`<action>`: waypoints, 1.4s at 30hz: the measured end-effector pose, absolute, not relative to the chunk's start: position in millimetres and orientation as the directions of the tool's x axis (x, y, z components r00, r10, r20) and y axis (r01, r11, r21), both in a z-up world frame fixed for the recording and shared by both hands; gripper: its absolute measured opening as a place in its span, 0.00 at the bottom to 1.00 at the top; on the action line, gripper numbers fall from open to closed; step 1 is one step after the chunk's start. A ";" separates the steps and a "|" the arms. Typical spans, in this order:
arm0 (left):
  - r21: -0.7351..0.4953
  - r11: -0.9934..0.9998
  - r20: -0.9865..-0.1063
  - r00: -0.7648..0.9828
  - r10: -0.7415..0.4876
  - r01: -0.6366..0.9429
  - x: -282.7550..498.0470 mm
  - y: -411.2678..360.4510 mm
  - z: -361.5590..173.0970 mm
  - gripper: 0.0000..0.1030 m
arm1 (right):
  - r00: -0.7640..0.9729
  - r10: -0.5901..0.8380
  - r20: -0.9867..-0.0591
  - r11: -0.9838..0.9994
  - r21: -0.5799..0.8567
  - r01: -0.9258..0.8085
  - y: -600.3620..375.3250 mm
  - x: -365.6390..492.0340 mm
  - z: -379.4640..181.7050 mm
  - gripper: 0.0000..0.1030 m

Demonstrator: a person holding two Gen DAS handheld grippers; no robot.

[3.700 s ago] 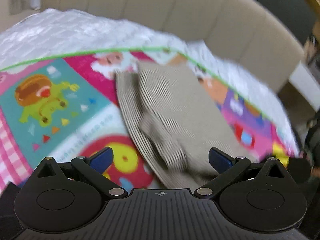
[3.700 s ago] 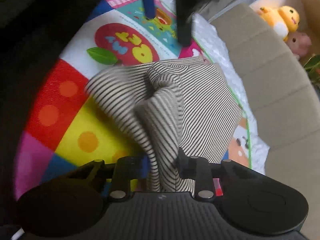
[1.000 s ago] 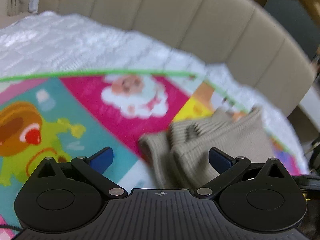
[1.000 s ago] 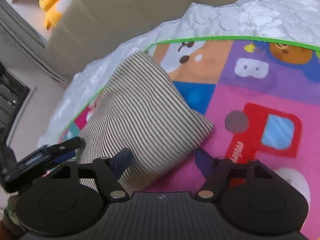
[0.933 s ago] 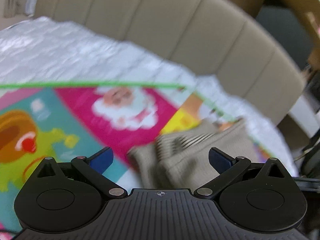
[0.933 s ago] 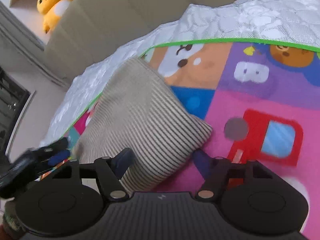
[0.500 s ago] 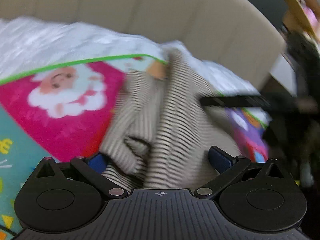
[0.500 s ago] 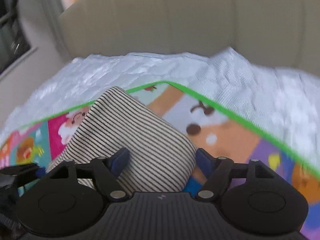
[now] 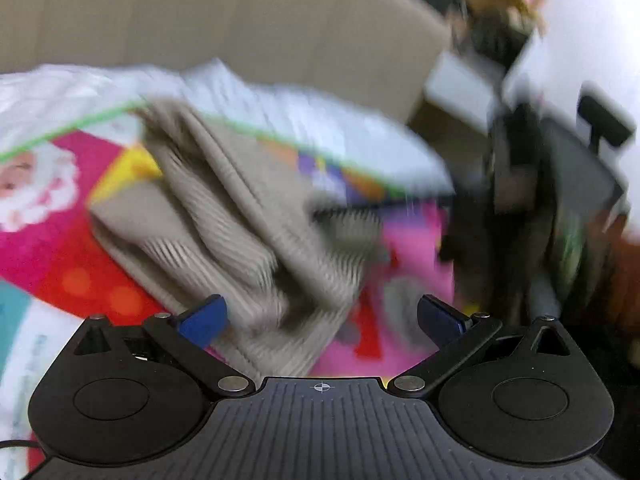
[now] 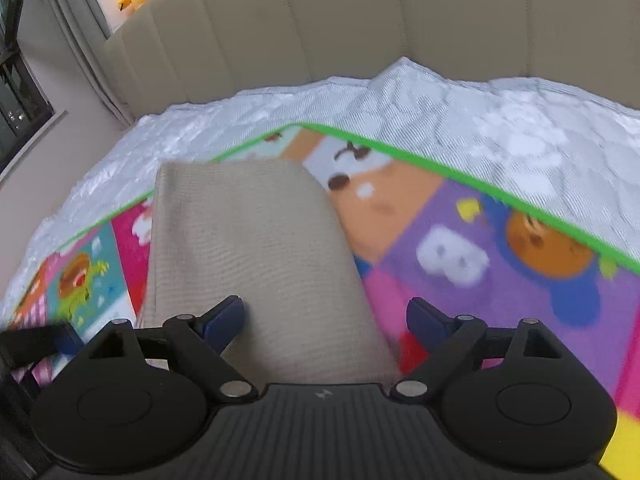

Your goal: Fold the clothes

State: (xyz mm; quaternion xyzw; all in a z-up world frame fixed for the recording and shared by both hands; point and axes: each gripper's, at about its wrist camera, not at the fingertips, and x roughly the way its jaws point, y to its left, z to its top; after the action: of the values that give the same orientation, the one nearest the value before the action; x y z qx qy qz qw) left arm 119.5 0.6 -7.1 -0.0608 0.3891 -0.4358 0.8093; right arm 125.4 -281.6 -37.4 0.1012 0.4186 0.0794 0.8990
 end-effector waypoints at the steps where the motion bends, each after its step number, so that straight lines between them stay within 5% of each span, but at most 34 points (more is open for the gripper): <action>1: -0.476 0.630 -0.544 0.357 -0.759 0.614 122.3 13.9 -2.3 1.00 | 0.638 0.199 -0.744 0.977 0.203 -0.068 -275.9 122.6 -41.8 0.88; 4: -0.520 0.751 -0.559 0.503 -0.659 0.406 139.5 39.7 -0.7 1.00 | 0.663 0.148 -0.734 0.989 0.105 -0.105 -255.6 112.9 -45.4 1.00; 7: -0.514 0.846 -0.653 0.575 -0.493 0.142 164.3 49.9 -13.6 1.00 | 0.704 0.130 -0.698 0.989 0.040 -0.143 -232.7 102.1 -40.9 1.00; 11: -0.523 0.849 -0.706 0.598 -0.380 -0.078 176.6 67.5 -39.2 1.00 | 0.756 0.112 -0.645 0.981 -0.050 -0.188 -202.2 87.7 -35.1 0.85; 18: -0.328 0.945 -0.726 0.636 -0.263 0.016 189.7 71.0 -41.9 1.00 | 0.823 0.093 -0.561 0.949 -0.199 -0.243 -148.9 66.6 -30.6 0.85; 23: -0.366 0.931 -0.726 0.626 -0.283 -0.003 196.4 83.5 -49.3 1.00 | 0.818 0.015 -0.576 0.950 -0.248 -0.192 -141.5 76.6 -44.4 0.70; 28: -0.395 0.919 -0.708 0.637 -0.306 0.002 194.2 87.3 -42.9 1.00 | 0.847 -0.056 -0.528 0.942 -0.310 -0.131 -148.3 71.8 -40.3 0.71; 32: -0.497 0.865 -0.683 0.588 -0.433 0.060 189.6 77.4 -45.5 1.00 | 0.845 -0.046 -0.533 0.919 -0.355 -0.174 -134.8 76.9 -55.8 0.84; 35: -0.571 0.815 -0.661 0.531 -0.529 0.100 188.7 66.3 -53.1 1.00 | 0.850 -0.068 -0.523 0.912 -0.378 -0.160 -134.5 88.9 -64.9 0.84; 42: -0.539 0.825 -0.654 0.534 -0.537 0.170 185.5 49.4 -49.4 1.00 | 0.889 -0.162 -0.427 0.840 -0.533 -0.102 -147.3 79.4 -63.1 0.76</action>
State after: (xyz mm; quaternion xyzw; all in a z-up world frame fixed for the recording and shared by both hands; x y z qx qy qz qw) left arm 185.5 49.4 -49.4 -0.2103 0.4358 -0.2078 0.8501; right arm 79.4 -147.3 -63.1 -0.2823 0.2346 -0.0161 0.9301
